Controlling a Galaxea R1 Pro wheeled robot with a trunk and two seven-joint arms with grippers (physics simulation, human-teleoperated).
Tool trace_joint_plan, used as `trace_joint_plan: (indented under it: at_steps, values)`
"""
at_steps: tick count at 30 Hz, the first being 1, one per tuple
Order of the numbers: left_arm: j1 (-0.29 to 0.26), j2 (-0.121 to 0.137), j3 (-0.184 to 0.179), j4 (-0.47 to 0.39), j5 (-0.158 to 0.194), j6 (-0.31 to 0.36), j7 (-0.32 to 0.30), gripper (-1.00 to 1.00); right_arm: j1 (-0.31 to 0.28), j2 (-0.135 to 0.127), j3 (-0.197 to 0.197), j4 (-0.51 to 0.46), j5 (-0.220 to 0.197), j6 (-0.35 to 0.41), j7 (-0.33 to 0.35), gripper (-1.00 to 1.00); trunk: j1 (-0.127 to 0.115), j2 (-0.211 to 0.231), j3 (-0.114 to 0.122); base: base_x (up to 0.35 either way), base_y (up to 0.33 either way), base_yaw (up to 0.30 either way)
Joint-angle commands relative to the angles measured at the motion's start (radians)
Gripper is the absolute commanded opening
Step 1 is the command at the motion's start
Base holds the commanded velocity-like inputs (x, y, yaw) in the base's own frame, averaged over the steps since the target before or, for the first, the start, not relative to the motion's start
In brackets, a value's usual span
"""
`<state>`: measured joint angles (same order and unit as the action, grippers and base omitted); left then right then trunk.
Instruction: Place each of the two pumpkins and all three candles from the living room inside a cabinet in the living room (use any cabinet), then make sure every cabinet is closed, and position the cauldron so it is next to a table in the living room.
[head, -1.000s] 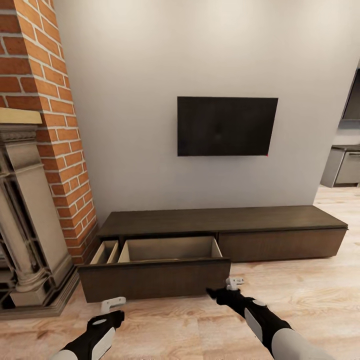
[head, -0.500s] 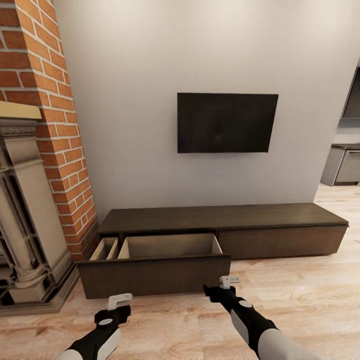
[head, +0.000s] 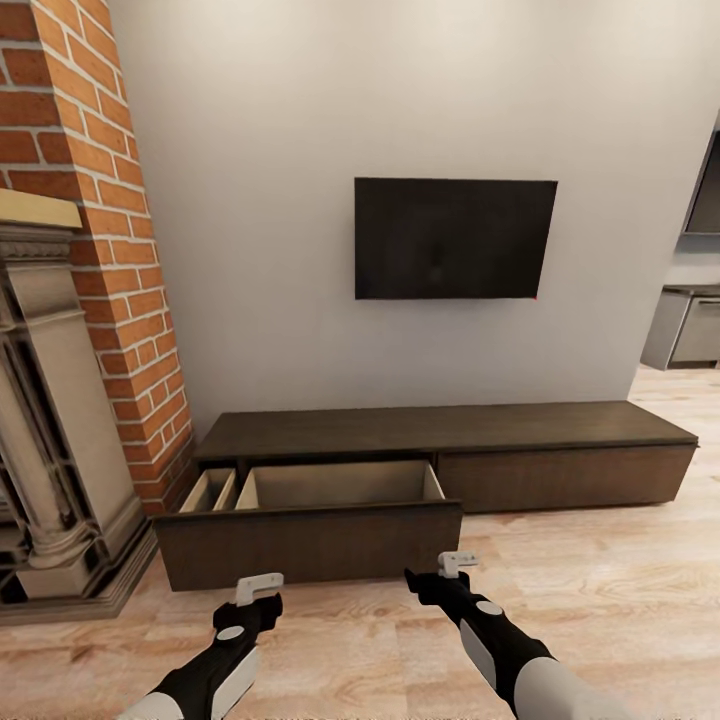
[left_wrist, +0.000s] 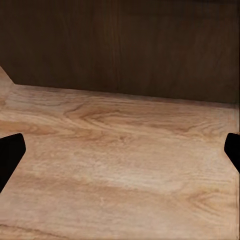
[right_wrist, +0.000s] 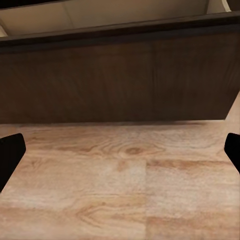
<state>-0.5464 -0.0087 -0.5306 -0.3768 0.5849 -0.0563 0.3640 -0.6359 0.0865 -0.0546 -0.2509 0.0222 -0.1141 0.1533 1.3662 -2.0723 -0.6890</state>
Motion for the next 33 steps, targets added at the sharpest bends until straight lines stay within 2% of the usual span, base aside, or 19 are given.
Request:
trace_joint_plan:
  at_steps: [1, 6, 9, 11, 15, 20, 33]
  values:
    - [-0.001, 0.000, -0.008, -0.007, 0.011, -0.006, 0.006, 1.00, -0.001, 0.000, -0.006, 0.001, 0.002, -0.003, 0.005, 1.00, 0.004, -0.008, -0.004, 0.000, 0.000, 0.000]
    - [-0.001, 0.000, -0.008, -0.019, 0.009, -0.006, 0.006, 1.00, -0.001, 0.002, -0.005, 0.001, 0.003, -0.031, 0.003, 1.00, 0.023, -0.043, -0.020, 0.000, 0.000, 0.000]
    - [-0.001, 0.001, -0.008, -0.020, 0.009, -0.006, 0.006, 1.00, -0.001, 0.010, -0.004, 0.004, 0.014, -0.110, -0.010, 1.00, 0.034, -0.064, -0.029, 0.000, 0.000, 0.000]
    - [-0.001, 0.001, -0.008, -0.020, 0.009, -0.007, 0.006, 1.00, -0.001, 0.014, -0.001, 0.028, 0.024, -0.177, -0.046, 1.00, 0.042, -0.078, -0.036, 0.000, 0.000, 0.000]
    - [-0.001, 0.001, -0.008, -0.020, 0.009, -0.007, 0.006, 1.00, -0.001, 0.029, 0.005, 0.074, 0.037, -0.224, -0.096, 1.00, 0.057, -0.106, -0.048, 0.000, 0.000, 0.000]
    - [-0.001, 0.000, -0.008, -0.021, 0.009, -0.006, 0.006, 1.00, -0.001, 0.047, 0.009, 0.088, 0.047, -0.237, -0.109, 1.00, 0.077, -0.141, -0.064, 0.000, 0.000, 0.000]
    - [-0.001, -0.002, -0.008, -0.027, 0.009, -0.007, 0.006, 1.00, -0.001, 0.050, 0.011, 0.094, 0.048, -0.237, -0.112, 1.00, 0.126, -0.232, -0.105, 0.000, 0.000, 0.000]
